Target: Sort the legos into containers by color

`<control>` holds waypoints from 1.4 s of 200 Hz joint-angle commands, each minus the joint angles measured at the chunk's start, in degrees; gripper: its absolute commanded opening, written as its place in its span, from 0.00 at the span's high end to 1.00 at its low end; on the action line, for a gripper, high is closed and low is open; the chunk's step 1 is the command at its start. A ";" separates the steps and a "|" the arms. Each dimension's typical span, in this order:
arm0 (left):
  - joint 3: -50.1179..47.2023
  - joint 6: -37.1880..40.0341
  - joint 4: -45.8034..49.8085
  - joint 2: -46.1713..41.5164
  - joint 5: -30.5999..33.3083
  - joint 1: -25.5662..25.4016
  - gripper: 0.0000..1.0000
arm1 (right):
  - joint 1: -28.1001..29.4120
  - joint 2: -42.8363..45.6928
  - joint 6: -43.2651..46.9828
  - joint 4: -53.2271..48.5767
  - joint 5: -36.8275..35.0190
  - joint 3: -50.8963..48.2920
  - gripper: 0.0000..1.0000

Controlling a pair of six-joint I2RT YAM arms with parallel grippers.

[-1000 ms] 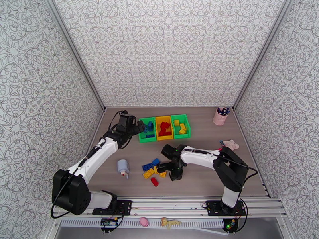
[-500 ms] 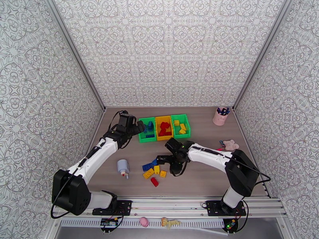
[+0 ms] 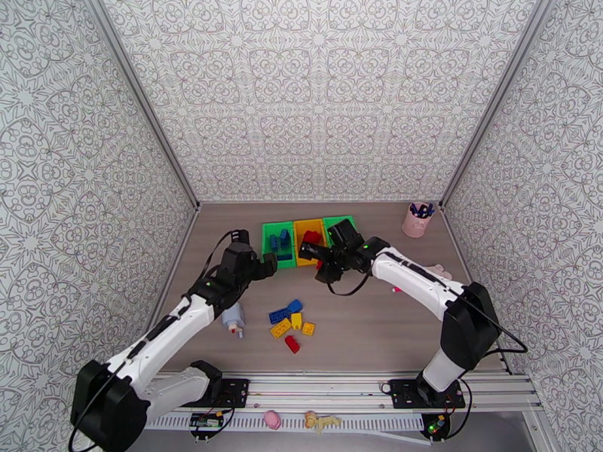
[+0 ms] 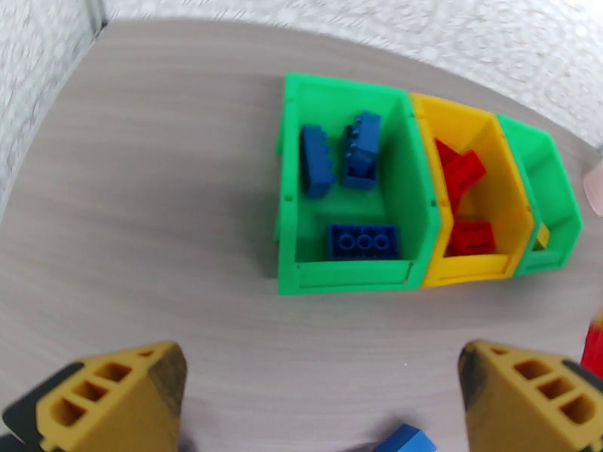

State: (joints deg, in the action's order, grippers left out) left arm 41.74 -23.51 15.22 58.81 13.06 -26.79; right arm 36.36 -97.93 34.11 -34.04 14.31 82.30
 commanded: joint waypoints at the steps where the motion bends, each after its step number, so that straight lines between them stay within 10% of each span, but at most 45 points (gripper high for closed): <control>1: -3.52 12.31 -8.35 -6.30 -4.59 -1.88 0.00 | -1.89 -5.11 -0.02 3.04 3.23 5.17 0.54; 66: -5.67 28.49 -6.95 -12.23 -15.30 -5.43 0.00 | -4.76 -21.24 -4.89 5.18 6.84 22.06 0.54; 180: -4.89 27.04 -7.83 -9.57 -17.18 -6.70 0.00 | -5.62 -41.92 -10.66 4.70 1.40 45.87 0.53; 280: -1.84 21.91 -3.64 -3.71 -12.35 -8.22 0.00 | -5.77 -18.50 -11.97 25.10 -3.61 14.49 0.16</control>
State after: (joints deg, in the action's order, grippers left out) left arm 37.56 -0.49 9.65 54.68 -0.14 -34.46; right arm 31.00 -124.92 23.70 -19.38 13.28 105.60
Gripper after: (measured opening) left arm 0.996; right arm 0.835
